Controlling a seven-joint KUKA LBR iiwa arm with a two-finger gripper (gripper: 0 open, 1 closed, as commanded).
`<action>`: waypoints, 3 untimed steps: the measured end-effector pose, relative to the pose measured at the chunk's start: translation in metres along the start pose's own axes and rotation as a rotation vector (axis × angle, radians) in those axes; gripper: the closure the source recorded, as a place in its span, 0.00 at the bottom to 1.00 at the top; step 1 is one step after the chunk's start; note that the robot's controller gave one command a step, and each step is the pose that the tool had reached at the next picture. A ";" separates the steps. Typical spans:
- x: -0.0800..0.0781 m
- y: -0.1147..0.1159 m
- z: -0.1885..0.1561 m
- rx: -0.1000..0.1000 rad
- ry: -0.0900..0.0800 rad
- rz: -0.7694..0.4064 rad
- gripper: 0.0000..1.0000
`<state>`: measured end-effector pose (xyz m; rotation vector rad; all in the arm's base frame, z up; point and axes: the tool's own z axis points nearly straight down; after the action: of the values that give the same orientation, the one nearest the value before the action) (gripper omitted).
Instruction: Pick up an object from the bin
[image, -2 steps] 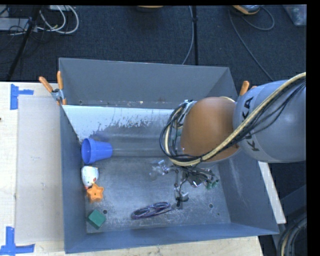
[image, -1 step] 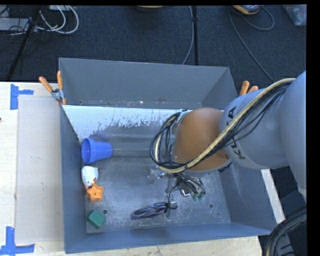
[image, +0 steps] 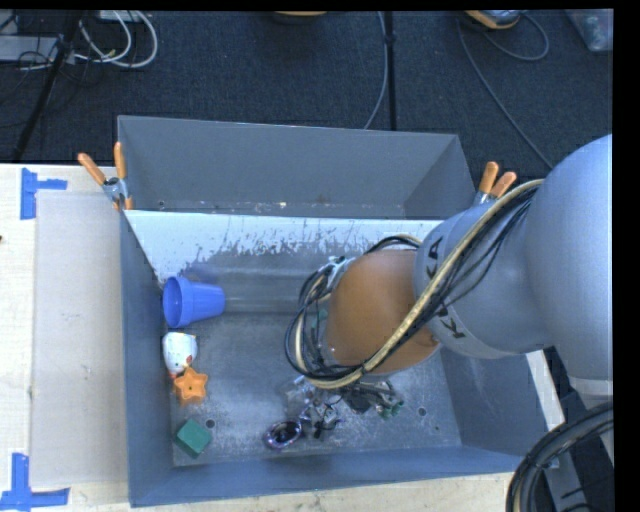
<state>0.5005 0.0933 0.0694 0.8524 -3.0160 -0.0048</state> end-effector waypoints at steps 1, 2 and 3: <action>0.000 0.000 0.000 0.000 0.000 0.000 1.00; 0.001 0.001 -0.005 -0.001 0.003 0.001 1.00; 0.003 0.002 -0.027 -0.004 0.008 0.002 1.00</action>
Offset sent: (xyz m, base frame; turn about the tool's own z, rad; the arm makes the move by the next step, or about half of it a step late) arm -0.0001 0.0001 0.0866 0.0000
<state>0.4974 0.0930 0.0963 0.8464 -3.0083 -0.0066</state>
